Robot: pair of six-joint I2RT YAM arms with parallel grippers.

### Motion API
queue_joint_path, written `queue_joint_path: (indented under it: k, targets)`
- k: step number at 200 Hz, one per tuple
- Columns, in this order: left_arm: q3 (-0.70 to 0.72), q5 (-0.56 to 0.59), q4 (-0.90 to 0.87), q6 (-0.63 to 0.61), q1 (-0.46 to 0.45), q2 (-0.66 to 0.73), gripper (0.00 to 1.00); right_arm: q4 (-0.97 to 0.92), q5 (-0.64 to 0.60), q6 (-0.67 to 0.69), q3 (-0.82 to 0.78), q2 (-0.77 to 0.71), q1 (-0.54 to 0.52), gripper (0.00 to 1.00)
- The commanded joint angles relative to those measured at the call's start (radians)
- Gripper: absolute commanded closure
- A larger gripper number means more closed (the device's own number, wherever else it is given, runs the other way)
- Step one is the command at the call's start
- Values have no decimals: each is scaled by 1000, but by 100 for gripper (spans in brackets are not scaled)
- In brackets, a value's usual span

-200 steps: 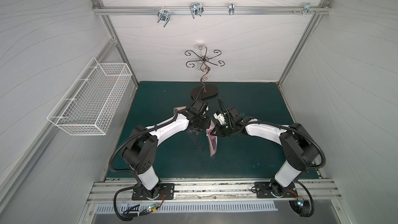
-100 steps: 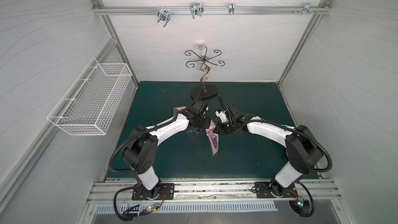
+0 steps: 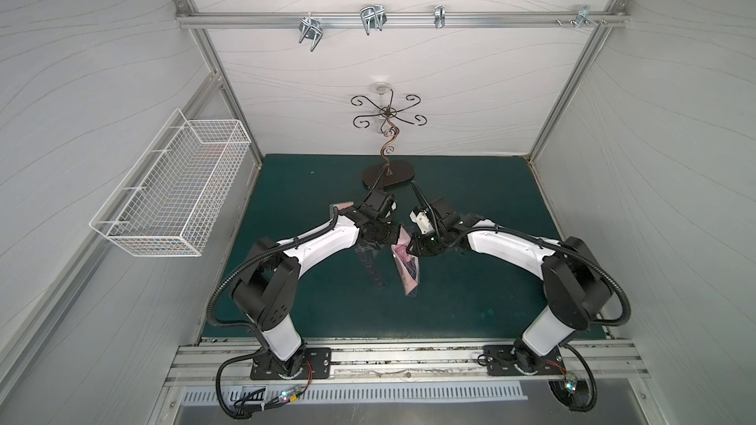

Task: Open the ruler set and take out the ruler
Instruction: Take out the ruler from the ruler set bag.

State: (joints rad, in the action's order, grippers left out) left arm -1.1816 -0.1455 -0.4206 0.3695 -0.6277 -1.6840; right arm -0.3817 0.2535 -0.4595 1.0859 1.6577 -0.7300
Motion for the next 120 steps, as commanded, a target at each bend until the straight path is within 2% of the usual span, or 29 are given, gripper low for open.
queue_joint_path:
  k: [1,69,120]
  targets:
    - [-18,-10,37,-11,-4,6,100,-19,-16,10,21,45,-16,70]
    - [16,-28,92,-2,-4,3,100,50,-20,-4,28,142,-55,66]
    - [46,-57,154,16,-4,5,100,213,141,-41,2,200,-39,67]
